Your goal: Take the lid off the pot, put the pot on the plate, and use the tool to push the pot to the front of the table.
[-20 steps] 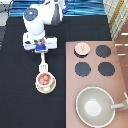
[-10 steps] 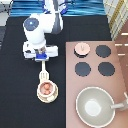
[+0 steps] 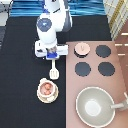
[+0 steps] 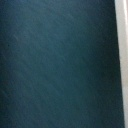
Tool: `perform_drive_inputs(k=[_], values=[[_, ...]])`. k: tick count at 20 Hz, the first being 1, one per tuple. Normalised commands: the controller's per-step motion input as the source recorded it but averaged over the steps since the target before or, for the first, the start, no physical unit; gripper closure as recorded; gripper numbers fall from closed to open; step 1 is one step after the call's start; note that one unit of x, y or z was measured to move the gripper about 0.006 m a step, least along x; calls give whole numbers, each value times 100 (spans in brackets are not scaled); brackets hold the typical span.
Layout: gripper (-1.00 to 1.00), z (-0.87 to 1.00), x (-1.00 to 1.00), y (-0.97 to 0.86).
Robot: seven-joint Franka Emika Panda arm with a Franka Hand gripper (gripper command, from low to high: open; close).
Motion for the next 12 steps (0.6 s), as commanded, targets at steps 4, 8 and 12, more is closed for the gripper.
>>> perform_drive_inputs(k=[4, 8, 12], values=[[100, 42, 100, -10], [100, 44, 100, -17], [100, 42, 93, -28]])
